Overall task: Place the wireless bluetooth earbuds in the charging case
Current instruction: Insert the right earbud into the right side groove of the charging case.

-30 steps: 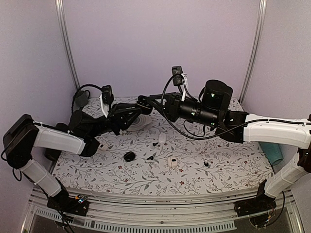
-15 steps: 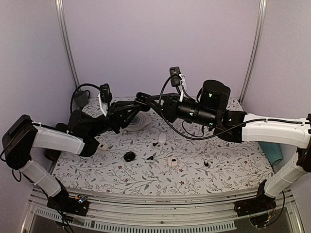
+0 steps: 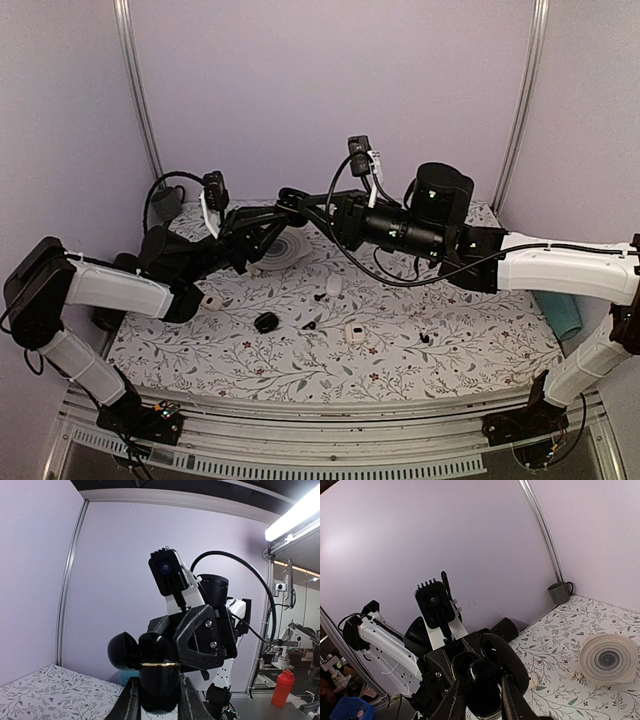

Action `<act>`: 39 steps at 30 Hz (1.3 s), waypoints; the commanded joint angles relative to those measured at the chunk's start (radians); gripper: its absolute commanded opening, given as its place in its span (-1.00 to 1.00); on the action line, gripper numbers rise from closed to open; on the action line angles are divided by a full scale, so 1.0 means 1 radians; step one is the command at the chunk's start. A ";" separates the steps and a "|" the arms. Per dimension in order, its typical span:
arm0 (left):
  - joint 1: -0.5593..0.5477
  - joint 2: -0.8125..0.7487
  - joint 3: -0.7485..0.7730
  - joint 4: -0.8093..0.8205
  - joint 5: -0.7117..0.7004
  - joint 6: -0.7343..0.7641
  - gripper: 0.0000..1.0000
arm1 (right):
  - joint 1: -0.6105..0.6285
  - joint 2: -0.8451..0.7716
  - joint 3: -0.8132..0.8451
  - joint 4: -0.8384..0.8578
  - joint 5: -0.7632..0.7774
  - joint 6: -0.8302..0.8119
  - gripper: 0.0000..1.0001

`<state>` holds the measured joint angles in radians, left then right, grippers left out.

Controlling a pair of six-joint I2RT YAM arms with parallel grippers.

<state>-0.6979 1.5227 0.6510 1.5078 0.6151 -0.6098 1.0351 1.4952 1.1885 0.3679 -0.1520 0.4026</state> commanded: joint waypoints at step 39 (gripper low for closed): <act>-0.005 -0.040 -0.004 0.103 -0.037 0.036 -1.00 | 0.008 -0.020 -0.009 -0.089 0.053 0.008 -0.40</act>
<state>-0.6975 1.5158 0.6449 1.5070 0.5800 -0.5900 1.0401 1.4933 1.1885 0.3439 -0.1284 0.4042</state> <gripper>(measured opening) 0.215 0.300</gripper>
